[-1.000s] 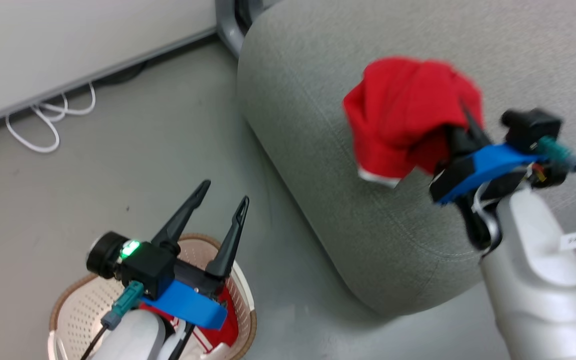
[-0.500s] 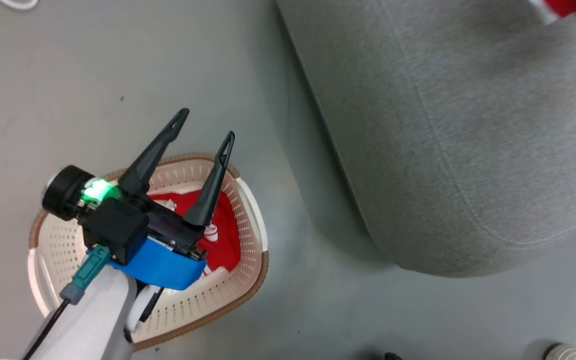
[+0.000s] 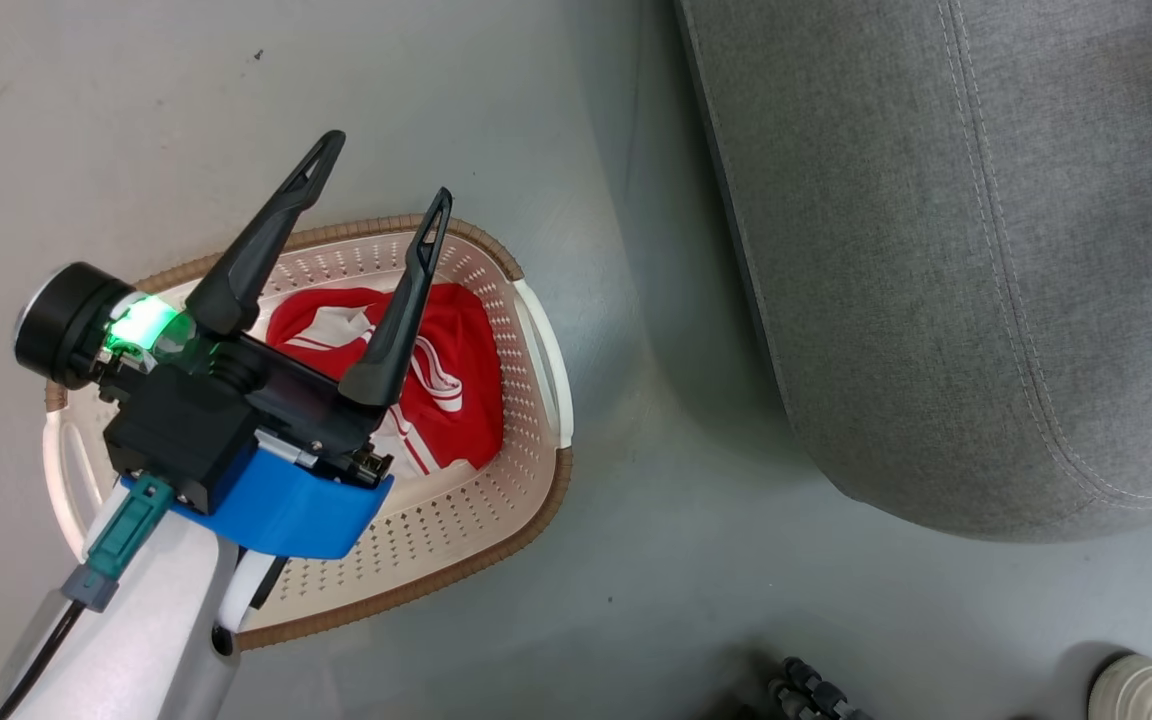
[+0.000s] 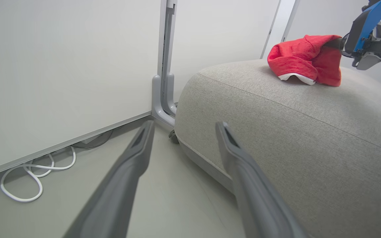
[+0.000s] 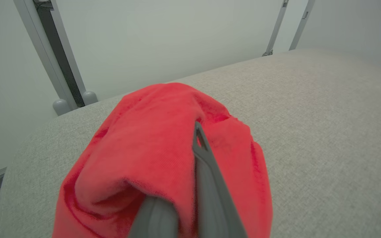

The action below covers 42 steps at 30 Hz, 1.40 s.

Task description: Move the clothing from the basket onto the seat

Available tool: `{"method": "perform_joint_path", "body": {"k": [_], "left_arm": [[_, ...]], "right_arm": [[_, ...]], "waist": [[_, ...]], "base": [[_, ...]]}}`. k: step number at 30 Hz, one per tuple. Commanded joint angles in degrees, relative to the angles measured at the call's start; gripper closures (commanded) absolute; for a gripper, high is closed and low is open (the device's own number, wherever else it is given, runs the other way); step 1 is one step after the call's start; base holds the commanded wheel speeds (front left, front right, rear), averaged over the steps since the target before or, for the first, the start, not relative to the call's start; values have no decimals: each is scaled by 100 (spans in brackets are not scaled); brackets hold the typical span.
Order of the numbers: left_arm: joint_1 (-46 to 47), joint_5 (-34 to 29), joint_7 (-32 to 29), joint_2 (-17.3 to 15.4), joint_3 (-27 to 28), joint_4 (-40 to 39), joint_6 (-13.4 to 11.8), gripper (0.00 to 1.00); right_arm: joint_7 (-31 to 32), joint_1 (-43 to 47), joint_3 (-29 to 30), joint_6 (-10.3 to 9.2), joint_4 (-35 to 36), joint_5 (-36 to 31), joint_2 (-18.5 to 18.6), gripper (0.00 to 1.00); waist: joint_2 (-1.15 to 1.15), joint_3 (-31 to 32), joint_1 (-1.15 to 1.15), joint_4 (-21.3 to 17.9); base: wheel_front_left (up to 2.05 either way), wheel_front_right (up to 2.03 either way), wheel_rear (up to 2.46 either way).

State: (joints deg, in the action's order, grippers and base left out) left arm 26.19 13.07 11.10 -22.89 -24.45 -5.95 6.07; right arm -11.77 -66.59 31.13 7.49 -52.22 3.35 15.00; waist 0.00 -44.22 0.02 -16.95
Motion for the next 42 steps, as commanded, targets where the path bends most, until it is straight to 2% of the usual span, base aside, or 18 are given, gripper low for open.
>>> {"method": "perform_joint_path", "body": {"k": [1,9,16,27,33,42], "left_arm": [[-9,-9,-23,-26,0,-39,-31,0],[-24,49,58,15,-46,124,-52,0],[-57,164,215,188,-127,463,-47,0],[-289,408,394,531,-36,1179,-71,0],[-600,522,413,750,217,1447,-67,0],[-1270,515,415,1111,704,1676,-11,0]], "right_arm": [[-70,-34,39,1,-120,-64,-13,0],[-228,-31,-20,1,-584,-263,30,0],[-296,196,-232,1,-860,-509,71,0],[-347,920,-653,1,-799,-801,-89,0],[-344,1655,-1055,1,-171,-688,-439,0],[-344,2989,-1581,1,1037,-611,-735,0]], "waist": [[0,14,-2,2],[0,233,-2,47],[0,630,-2,140],[0,1506,-2,279],[0,2143,-2,367],[0,3044,-2,569]], "base": [[0,0,0],[0,0,0],[0,0,0],[0,0,0],[0,0,0],[0,0,0]]}}
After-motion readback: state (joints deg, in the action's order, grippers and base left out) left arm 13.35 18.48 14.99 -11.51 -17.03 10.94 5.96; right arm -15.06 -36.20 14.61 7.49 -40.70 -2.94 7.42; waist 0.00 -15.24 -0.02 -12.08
